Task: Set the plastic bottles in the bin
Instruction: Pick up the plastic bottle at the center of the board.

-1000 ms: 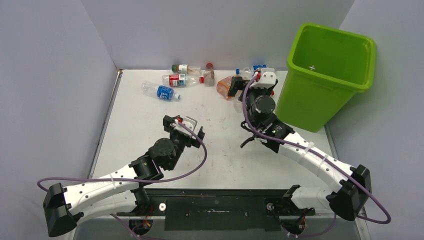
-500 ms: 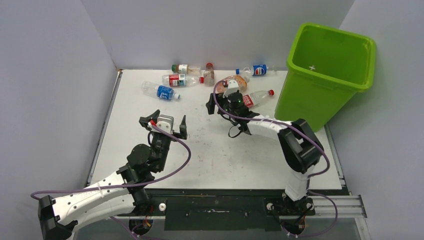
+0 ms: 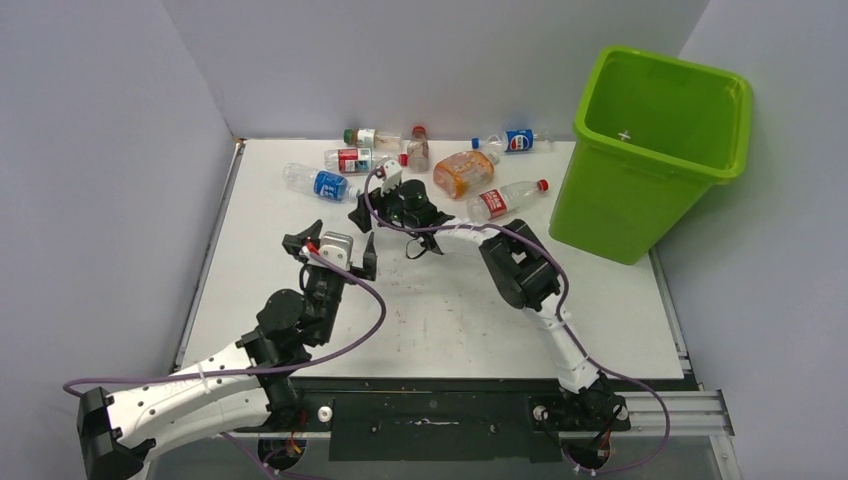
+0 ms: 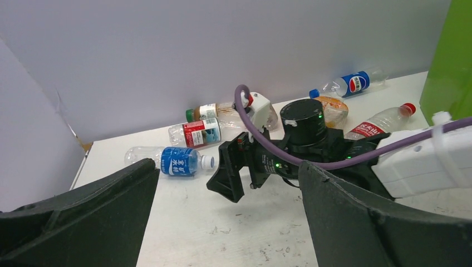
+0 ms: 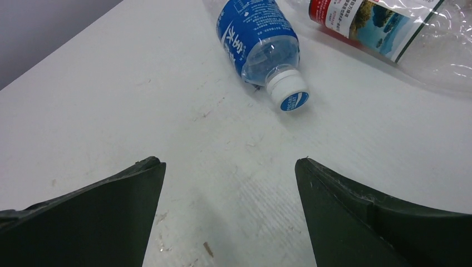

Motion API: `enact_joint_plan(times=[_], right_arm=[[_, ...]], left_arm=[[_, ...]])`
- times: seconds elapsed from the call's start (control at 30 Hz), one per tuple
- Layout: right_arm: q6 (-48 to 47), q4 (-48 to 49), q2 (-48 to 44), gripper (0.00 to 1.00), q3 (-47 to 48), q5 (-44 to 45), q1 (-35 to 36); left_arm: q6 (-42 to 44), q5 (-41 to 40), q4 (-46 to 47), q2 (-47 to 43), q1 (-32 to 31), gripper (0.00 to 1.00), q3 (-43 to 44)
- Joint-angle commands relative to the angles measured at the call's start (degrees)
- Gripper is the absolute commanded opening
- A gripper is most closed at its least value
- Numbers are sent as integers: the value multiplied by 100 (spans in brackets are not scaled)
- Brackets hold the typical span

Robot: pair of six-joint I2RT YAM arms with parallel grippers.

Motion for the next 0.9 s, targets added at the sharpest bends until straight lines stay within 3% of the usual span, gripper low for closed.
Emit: enact_joint_plan(times=[0.0,0.23,0.4,0.47,0.5,0.57,0.67,0.87], right_arm=[[-317,-17,627,90,1104,-348,-138],[-518,-395,1427,90,2211,-155,-199],[176,950,631,90,721,74,-226],[388,1339,155,90,29,304,-209],[462,1451,-97,90,-290,387,-193],[513,1546,-547,90,-911,496,-151],[572,1698,-1156,90,-1781,608,-106],[899,2253,-2191,90,-3637,868,159]], left_arm=[[72,97,235,34,-31,97,35],[38,168,201,50,-37,97,27],[-441,-279,365,372,347,97,86],[-1569,-242,-361,667,1026,97,454],[-2562,-41,-994,850,1438,97,768],[-4105,686,-2021,1242,2414,97,1376],[-5708,1746,-2871,1842,3582,99,2121],[-7100,2140,-2669,3308,4550,96,2745]])
